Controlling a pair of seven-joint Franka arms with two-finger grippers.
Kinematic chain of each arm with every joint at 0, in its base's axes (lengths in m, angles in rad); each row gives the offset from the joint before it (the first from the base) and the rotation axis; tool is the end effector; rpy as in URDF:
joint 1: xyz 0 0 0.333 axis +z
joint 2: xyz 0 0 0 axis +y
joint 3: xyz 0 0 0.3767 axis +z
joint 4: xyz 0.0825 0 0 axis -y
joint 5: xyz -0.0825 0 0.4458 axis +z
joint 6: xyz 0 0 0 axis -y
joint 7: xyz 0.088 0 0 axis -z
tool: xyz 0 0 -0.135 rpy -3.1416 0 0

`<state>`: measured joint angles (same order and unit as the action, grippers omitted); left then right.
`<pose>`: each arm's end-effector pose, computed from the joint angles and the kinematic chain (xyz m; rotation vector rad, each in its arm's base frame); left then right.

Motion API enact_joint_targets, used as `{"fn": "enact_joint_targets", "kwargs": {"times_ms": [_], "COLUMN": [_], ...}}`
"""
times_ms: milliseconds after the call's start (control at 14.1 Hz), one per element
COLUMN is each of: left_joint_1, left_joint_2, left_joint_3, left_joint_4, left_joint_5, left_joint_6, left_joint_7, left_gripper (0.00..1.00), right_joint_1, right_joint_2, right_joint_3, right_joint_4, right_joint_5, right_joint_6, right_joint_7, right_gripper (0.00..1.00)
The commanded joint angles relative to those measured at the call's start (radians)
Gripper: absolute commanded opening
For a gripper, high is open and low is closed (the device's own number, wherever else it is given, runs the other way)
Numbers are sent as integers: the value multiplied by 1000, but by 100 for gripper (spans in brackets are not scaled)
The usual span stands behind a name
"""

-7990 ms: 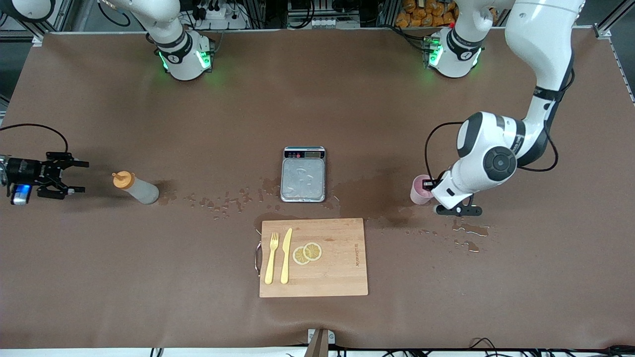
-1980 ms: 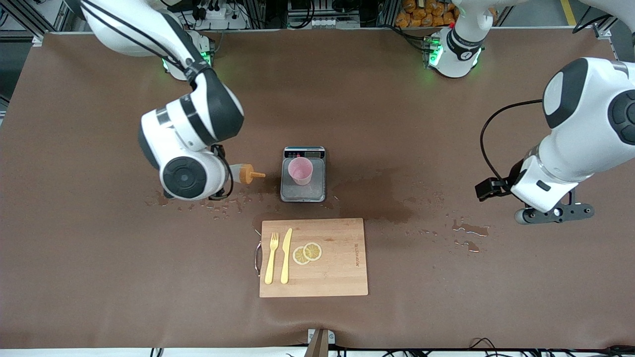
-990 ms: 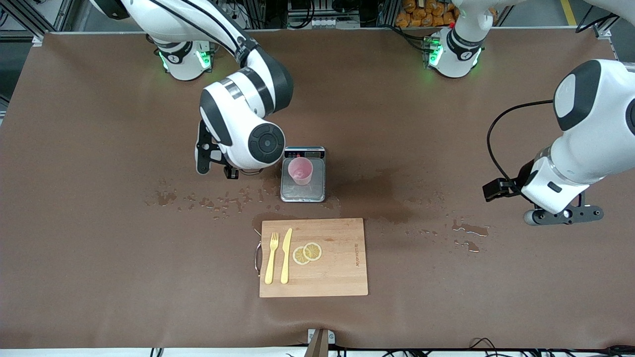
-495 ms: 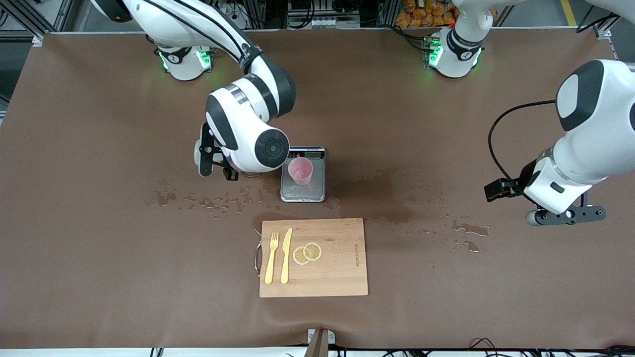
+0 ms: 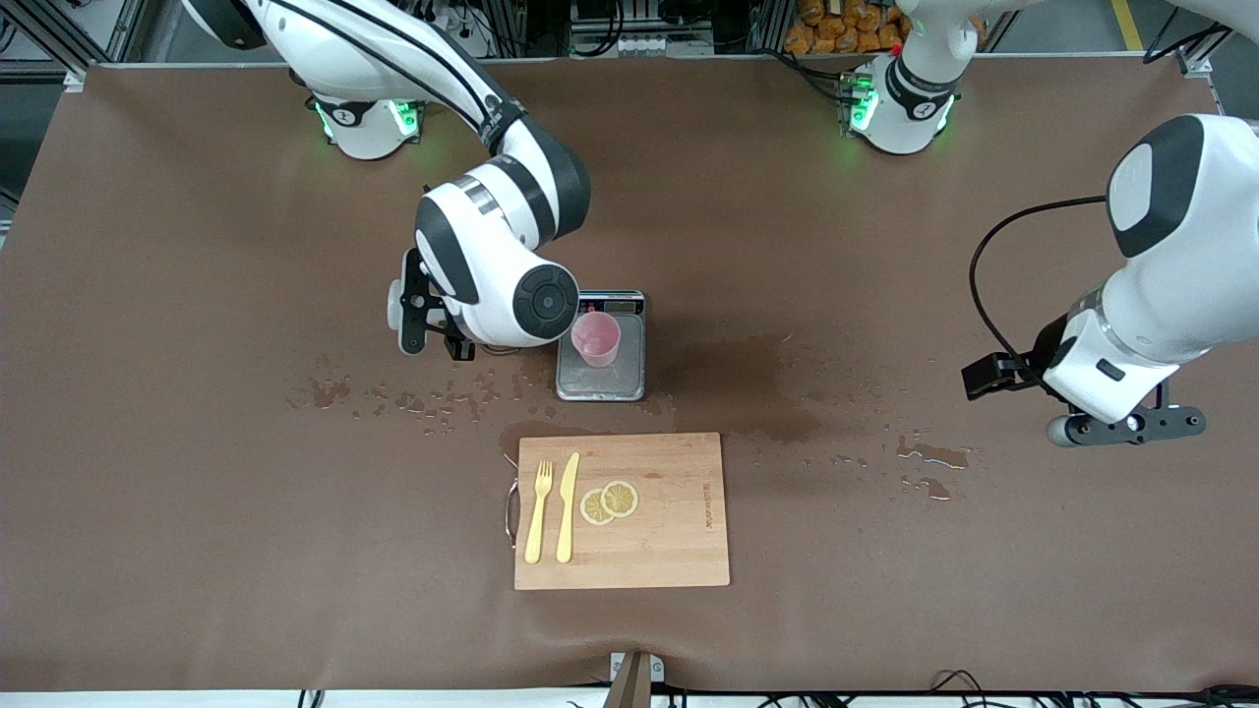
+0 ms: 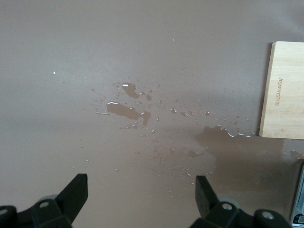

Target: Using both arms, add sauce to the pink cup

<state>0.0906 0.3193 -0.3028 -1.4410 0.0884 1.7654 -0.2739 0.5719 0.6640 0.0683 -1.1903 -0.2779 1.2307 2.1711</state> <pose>0.7274 -0.1159 0.5359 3.1288 0.0951 0.0271 0.6280 0.3985 0.3771 1.7845 -1.7310 0.1704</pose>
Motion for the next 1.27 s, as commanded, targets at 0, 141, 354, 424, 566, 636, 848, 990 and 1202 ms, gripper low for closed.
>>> {"fn": "enact_joint_targets", "kwargs": {"times_ms": [0,141,354,424,566,636,848,990,1202], "left_joint_1": [26,31,32,32,32,32,32,0,-110], "left_joint_2": [-52,-74,-106,-126,-154,-170,-201,-227,-266], "left_joint_3": [-9,-12,-10,-10,-10,-9,7,60,175], "left_joint_4": [-21,-21,-22,-24,-26,-26,-29,-29,-32], "left_joint_5": [-22,-24,-38,-38,-39,-39,-41,-44,-55], "left_joint_6": [-26,-66,-108,-136,-178,-191,-233,-256,-293], "left_joint_7": [42,80,107,113,140,154,205,237,240], "left_gripper": [100,100,100,100,100,100,100,100,100], "right_joint_1": [-9,-45,-119,-142,-234,-283,-371,-434,-551], "right_joint_2": [-12,-21,-41,-43,-69,-83,-92,-93,-92], "right_joint_3": [-7,-2,5,5,5,5,4,4,2], "right_joint_4": [-2,11,14,20,24,23,23,23,21], "right_joint_5": [-23,-6,89,98,228,302,400,486,619], "right_joint_6": [-14,-16,-4,6,12,12,12,12,10], "right_joint_7": [-10,-61,-125,-148,-244,-308,-399,-460,-609], "right_gripper": [32,33,34,34,36,36,37,37,37]}}
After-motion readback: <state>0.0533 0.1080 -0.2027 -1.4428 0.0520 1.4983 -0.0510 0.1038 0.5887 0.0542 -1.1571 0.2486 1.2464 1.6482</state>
